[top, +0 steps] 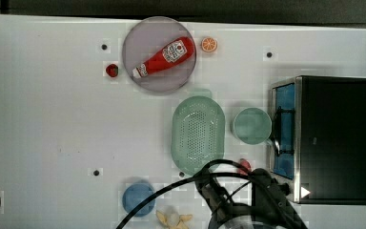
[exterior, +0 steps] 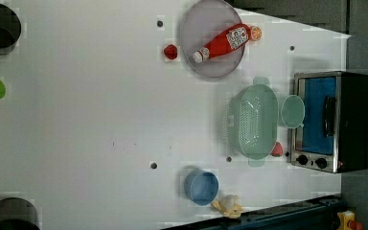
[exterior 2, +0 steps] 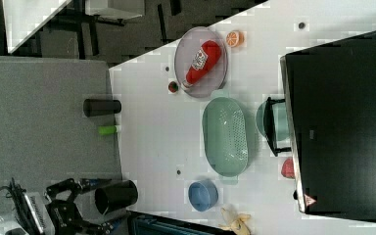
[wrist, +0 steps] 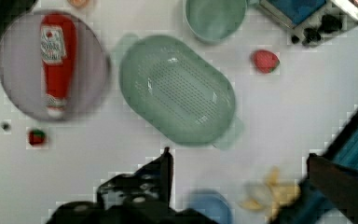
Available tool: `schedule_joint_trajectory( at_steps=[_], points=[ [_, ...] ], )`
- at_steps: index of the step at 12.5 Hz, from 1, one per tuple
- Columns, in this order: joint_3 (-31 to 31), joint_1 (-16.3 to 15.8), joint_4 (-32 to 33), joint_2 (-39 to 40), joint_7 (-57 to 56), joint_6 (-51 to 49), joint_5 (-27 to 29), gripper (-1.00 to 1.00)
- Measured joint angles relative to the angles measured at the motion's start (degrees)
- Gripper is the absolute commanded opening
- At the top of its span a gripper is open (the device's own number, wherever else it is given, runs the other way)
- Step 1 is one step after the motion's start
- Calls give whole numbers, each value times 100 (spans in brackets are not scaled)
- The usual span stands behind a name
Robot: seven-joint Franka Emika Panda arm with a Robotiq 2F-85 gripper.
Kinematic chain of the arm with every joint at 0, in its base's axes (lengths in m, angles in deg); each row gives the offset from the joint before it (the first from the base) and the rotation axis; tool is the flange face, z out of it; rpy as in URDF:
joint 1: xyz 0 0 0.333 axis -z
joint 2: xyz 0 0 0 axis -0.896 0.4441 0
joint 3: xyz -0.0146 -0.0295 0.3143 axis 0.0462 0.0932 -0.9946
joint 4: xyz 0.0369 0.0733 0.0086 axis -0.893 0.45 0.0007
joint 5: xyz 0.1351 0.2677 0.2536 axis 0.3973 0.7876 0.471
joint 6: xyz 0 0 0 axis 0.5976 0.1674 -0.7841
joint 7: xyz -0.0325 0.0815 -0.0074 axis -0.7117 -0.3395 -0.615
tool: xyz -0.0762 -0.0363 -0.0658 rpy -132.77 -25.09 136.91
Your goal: Drag strainer right to left.
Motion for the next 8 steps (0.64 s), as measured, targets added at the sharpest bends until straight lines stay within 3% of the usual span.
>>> schedule_joint_trajectory(
  at_steps=[3, 8],
  points=[
    [-149, -4, 213, 855, 458, 883, 44, 100],
    [-329, -116, 1455, 3037, 1609, 2807, -65, 100]
  ],
)
